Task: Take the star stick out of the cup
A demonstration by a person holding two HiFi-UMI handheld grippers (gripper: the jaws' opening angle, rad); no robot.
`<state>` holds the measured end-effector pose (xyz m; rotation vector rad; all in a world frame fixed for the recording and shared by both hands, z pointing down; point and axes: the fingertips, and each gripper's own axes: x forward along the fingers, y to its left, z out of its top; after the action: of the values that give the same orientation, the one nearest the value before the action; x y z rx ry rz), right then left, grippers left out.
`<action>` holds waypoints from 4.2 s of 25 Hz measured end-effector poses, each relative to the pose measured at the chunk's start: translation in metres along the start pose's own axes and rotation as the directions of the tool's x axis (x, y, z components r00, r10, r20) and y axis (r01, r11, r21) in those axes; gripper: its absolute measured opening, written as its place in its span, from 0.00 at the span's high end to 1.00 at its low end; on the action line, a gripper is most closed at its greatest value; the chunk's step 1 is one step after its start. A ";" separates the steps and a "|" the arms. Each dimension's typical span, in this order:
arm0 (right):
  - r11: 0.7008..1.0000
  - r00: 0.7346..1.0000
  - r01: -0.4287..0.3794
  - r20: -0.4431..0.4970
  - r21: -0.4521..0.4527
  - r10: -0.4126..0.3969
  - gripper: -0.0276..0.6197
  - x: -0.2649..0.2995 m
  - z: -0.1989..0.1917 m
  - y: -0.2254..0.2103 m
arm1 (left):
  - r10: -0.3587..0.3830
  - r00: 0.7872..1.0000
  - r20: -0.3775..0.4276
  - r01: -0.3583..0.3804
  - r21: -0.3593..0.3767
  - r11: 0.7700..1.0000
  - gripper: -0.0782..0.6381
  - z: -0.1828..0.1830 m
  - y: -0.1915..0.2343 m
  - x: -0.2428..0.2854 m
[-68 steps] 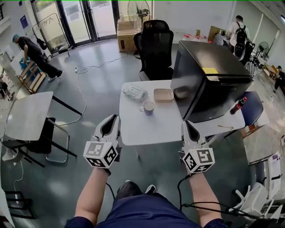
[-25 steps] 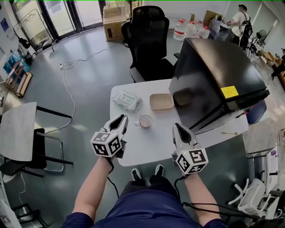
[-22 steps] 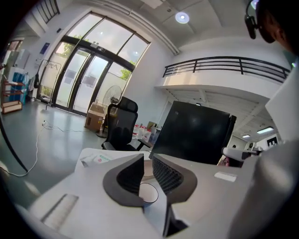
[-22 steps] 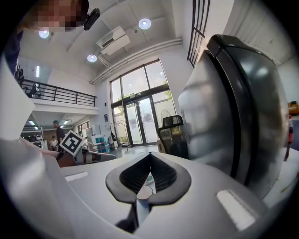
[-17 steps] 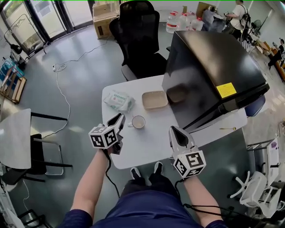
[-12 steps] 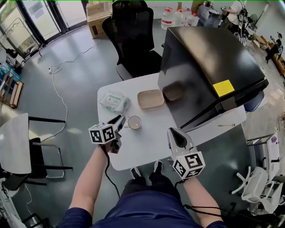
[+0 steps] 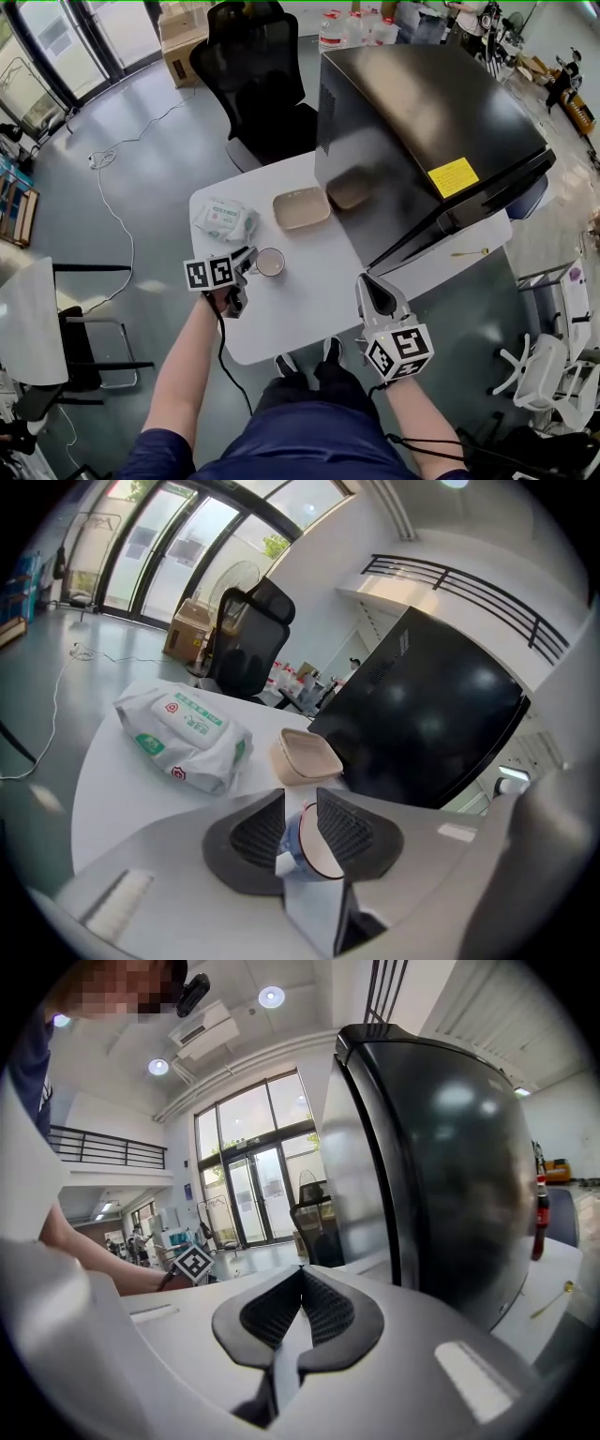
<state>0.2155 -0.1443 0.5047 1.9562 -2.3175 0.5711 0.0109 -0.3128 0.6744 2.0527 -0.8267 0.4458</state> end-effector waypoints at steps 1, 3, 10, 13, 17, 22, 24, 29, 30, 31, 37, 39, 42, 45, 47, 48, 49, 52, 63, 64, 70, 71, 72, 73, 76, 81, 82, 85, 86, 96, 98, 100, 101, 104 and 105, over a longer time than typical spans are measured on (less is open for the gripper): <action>1.000 1.000 0.006 0.001 0.004 -0.006 0.95 -0.001 -0.001 -0.002 | 0.000 1.000 -0.007 0.000 -0.005 1.000 0.75 -0.001 0.001 0.002; 1.000 1.000 0.014 0.005 0.010 -0.014 0.95 -0.004 -0.001 -0.005 | -0.008 1.000 -0.020 0.008 -0.007 1.000 0.75 -0.002 0.001 0.006; 0.999 1.000 0.024 0.008 0.022 -0.024 0.95 -0.004 0.001 -0.008 | -0.029 0.999 -0.016 0.029 -0.011 1.000 0.88 0.001 -0.006 0.006; 1.000 1.000 0.016 0.005 0.025 -0.016 0.95 -0.002 0.000 -0.006 | -0.041 0.999 -0.008 0.041 -0.013 0.999 0.88 0.001 -0.010 0.002; 1.000 1.000 -0.005 0.003 0.019 0.005 0.95 0.001 -0.001 0.001 | -0.048 0.999 0.026 0.049 -0.032 0.998 0.88 0.005 -0.011 -0.008; 1.000 1.000 -0.019 0.006 0.014 0.019 0.95 0.008 0.003 0.003 | -0.039 0.996 0.075 0.044 -0.056 0.997 0.88 0.010 -0.011 -0.025; 1.000 1.000 -0.024 0.009 0.013 0.024 0.95 0.010 0.005 0.004 | -0.038 0.994 0.103 0.045 -0.071 0.996 0.88 0.012 -0.010 -0.035; 0.999 0.999 -0.052 0.013 0.011 0.052 0.95 0.015 0.010 0.009 | -0.040 0.984 0.176 0.058 -0.094 0.994 0.88 0.023 -0.016 -0.059; 0.998 0.998 -0.061 0.013 0.010 0.061 0.95 0.016 0.010 0.012 | -0.042 0.981 0.192 0.062 -0.097 0.993 0.88 0.025 -0.017 -0.065; 0.997 0.997 -0.071 0.013 0.007 0.071 0.95 0.017 0.010 0.016 | -0.045 0.977 0.208 0.067 -0.100 0.993 0.88 0.028 -0.019 -0.070; 0.992 0.992 -0.127 0.017 -0.016 0.127 0.95 0.026 0.018 0.039 | -0.059 0.954 0.293 0.094 -0.107 0.990 0.88 0.041 -0.031 -0.105; 0.990 0.990 -0.141 0.021 -0.024 0.141 0.95 0.027 0.022 0.044 | -0.060 0.946 0.320 0.101 -0.112 0.989 0.88 0.044 -0.035 -0.117; 0.986 0.986 -0.162 0.028 -0.037 0.163 0.95 0.030 0.029 0.050 | -0.055 0.932 0.359 0.103 -0.114 0.988 0.88 0.049 -0.040 -0.135; 0.983 0.983 -0.179 0.036 -0.048 0.181 0.95 0.032 0.036 0.056 | -0.047 0.914 0.402 0.101 -0.114 0.988 0.88 0.055 -0.045 -0.154; 0.980 0.981 -0.189 0.041 -0.057 0.192 0.95 0.032 0.041 0.059 | -0.040 0.902 0.431 0.098 -0.113 0.989 0.88 0.059 -0.049 -0.167; 0.979 0.979 -0.194 0.045 -0.061 0.197 0.95 0.033 0.044 0.061 | -0.037 0.895 0.445 0.096 -0.112 0.989 0.88 0.061 -0.050 -0.174; 0.978 0.978 -0.199 0.049 -0.066 0.203 0.95 0.035 0.047 0.062 | -0.034 0.887 0.460 0.095 -0.110 0.989 0.88 0.063 -0.052 -0.181; 0.973 0.974 -0.215 0.060 -0.079 0.220 0.95 0.040 0.058 0.066 | -0.025 0.865 0.501 0.091 -0.107 0.990 0.88 0.070 -0.057 -0.201; 0.953 0.955 -0.278 0.074 -0.117 0.287 0.95 0.054 0.078 0.086 | 0.025 0.786 0.617 0.047 -0.100 0.994 0.88 0.082 -0.060 -0.260; 0.951 0.953 -0.284 0.075 -0.120 0.294 0.95 0.055 0.079 0.088 | 0.028 0.780 0.625 0.047 -0.103 0.994 0.88 0.081 -0.060 -0.265; 0.940 0.942 -0.313 0.079 -0.136 0.325 0.95 0.062 0.088 0.099 | 0.039 0.749 0.661 0.033 -0.096 0.995 0.88 0.079 -0.065 -0.288; 0.938 0.941 -0.317 0.078 -0.138 0.329 0.95 0.064 0.089 0.100 | 0.046 0.742 0.668 0.026 -0.097 0.995 0.88 0.079 -0.063 -0.291; 0.937 0.940 -0.320 0.077 -0.139 0.332 0.95 0.066 0.089 0.101 | 0.051 0.735 0.676 0.023 -0.100 0.995 0.88 0.079 -0.062 -0.294; 0.936 0.939 -0.322 0.077 -0.139 0.335 0.95 0.067 0.090 0.102 | 0.053 0.727 0.684 0.026 -0.104 0.994 0.88 0.080 -0.061 -0.297; 0.935 0.937 -0.326 0.086 -0.139 0.339 0.95 0.069 0.091 0.103 | 0.048 0.703 0.709 0.050 -0.116 0.992 0.88 0.082 -0.063 -0.305; 0.936 0.936 -0.326 0.090 -0.135 0.339 0.95 0.072 0.092 0.105 | 0.060 0.666 0.744 0.057 -0.131 0.990 0.88 0.082 -0.062 -0.319; 0.935 0.936 -0.327 0.088 -0.136 0.340 0.95 0.072 0.092 0.105 | 0.058 0.662 0.748 0.063 -0.132 0.989 0.88 0.081 -0.064 -0.321; 0.932 0.934 -0.330 0.091 -0.147 0.345 0.95 0.072 0.093 0.108 | 0.051 0.653 0.755 0.075 -0.131 0.989 0.88 0.080 -0.065 -0.321; 0.931 0.933 -0.331 0.092 -0.151 0.347 0.95 0.071 0.094 0.109 | 0.051 0.651 0.758 0.074 -0.129 0.989 0.88 0.080 -0.065 -0.322; 0.927 0.927 -0.331 0.120 -0.177 0.354 0.95 0.066 0.106 0.119 | 0.039 0.640 0.767 0.106 -0.138 0.985 0.88 0.080 -0.062 -0.325; 0.926 0.927 -0.327 0.124 -0.188 0.353 0.95 0.066 0.108 0.120 | 0.038 0.642 0.766 0.111 -0.143 0.983 0.88 0.079 -0.062 -0.325; 0.926 0.928 -0.323 0.129 -0.196 0.350 0.95 0.065 0.111 0.121 | 0.040 0.649 0.760 0.106 -0.142 0.984 0.88 0.078 -0.063 -0.325; 0.926 0.928 -0.321 0.130 -0.199 0.349 0.95 0.064 0.112 0.122 | 0.036 0.650 0.759 0.107 -0.138 0.985 0.88 0.079 -0.065 -0.326; 0.925 0.927 -0.319 0.134 -0.207 0.349 0.95 0.062 0.114 0.124 | 0.026 0.648 0.761 0.116 -0.133 0.984 0.88 0.079 -0.067 -0.326; 0.925 0.927 -0.318 0.136 -0.208 0.349 0.95 0.062 0.113 0.124 | 0.025 0.647 0.762 0.118 -0.132 0.984 0.88 0.079 -0.066 -0.326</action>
<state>0.1059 -0.2219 0.3861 1.5952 -2.7238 0.1983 -0.1762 -0.2222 0.4024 2.0728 -1.2407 -0.5837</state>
